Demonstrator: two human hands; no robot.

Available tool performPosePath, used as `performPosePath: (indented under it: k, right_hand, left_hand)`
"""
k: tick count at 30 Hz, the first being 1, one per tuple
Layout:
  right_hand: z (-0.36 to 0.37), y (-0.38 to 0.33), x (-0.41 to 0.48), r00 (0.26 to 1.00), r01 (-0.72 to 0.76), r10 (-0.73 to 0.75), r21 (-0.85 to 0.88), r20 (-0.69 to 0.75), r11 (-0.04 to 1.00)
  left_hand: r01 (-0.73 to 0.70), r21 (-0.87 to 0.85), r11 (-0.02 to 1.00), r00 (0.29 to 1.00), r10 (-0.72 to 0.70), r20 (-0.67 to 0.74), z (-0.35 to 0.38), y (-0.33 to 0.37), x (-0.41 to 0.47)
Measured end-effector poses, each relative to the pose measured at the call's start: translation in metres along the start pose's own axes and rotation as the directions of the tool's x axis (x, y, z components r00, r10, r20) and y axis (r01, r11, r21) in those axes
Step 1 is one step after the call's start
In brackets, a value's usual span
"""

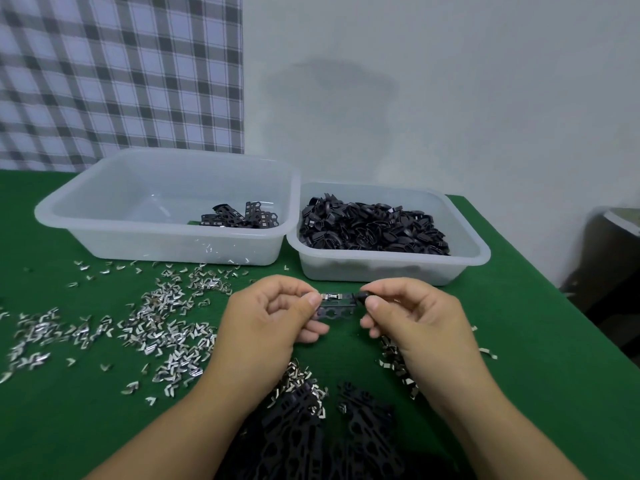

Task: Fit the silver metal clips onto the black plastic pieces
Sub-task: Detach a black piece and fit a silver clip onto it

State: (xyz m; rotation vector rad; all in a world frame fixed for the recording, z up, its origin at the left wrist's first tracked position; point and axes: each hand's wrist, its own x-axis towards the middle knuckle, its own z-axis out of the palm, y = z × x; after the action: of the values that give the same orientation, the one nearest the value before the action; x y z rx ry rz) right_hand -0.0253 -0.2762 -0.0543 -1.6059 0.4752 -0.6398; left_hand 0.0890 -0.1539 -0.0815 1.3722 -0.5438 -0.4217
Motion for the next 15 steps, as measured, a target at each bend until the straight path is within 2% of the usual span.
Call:
performPosePath:
  k: [5, 15]
  right_hand:
    - [0.0012, -0.0007, -0.0005, 0.999, 0.012, -0.012, 0.028, -0.031, 1.0]
    - [-0.0014, -0.0034, -0.0006, 0.997, -0.056, 0.055, -0.004, -0.057, 0.998]
  left_hand:
    - [-0.012, 0.0, 1.0, 1.0, 0.012, 0.014, 0.0003, 0.0007, -0.0007]
    - [-0.013, -0.039, 0.999, 0.999, 0.014, 0.032, 0.0005, 0.0024, -0.0021]
